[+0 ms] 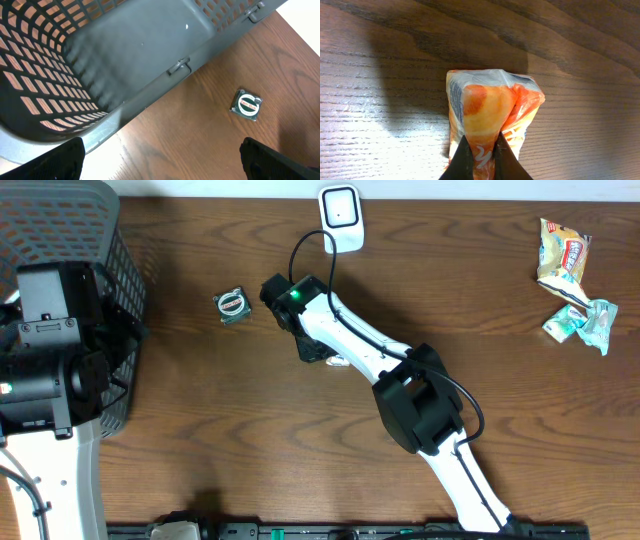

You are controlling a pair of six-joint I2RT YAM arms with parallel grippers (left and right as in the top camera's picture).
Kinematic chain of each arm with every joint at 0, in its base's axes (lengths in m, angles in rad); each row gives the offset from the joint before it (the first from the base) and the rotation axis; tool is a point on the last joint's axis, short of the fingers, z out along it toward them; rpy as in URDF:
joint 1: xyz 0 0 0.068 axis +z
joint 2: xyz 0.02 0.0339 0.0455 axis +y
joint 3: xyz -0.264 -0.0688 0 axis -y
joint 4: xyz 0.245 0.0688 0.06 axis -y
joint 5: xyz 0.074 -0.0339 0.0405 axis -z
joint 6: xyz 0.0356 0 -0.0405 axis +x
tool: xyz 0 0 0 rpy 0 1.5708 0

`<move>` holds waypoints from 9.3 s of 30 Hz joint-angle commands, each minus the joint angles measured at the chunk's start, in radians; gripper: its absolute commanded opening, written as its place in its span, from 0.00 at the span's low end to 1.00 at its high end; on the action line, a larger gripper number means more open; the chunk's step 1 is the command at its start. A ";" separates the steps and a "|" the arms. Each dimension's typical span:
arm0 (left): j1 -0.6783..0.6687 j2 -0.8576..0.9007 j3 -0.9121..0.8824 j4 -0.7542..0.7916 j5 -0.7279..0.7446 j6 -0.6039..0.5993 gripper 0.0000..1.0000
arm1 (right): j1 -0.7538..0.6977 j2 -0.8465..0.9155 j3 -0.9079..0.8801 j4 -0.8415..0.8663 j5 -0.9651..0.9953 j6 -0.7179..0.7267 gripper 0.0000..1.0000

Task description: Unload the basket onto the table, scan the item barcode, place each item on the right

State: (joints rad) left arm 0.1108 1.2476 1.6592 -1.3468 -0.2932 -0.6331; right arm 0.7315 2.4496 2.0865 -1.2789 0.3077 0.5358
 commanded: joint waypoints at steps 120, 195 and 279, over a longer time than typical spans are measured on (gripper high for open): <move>0.005 0.001 -0.005 -0.003 -0.010 -0.016 0.98 | -0.555 -0.333 -0.390 0.095 -0.729 -0.390 0.33; 0.005 0.001 -0.005 -0.003 -0.010 -0.016 0.98 | -0.455 -0.329 -0.600 0.249 -0.596 -0.323 0.34; 0.005 0.001 -0.005 -0.003 -0.010 -0.016 0.98 | -0.629 -0.329 -0.593 0.134 -1.500 -0.860 0.01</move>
State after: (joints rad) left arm 0.1108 1.2476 1.6592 -1.3468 -0.2932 -0.6331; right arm 0.1204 2.1143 1.4860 -1.1191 -1.0161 -0.1505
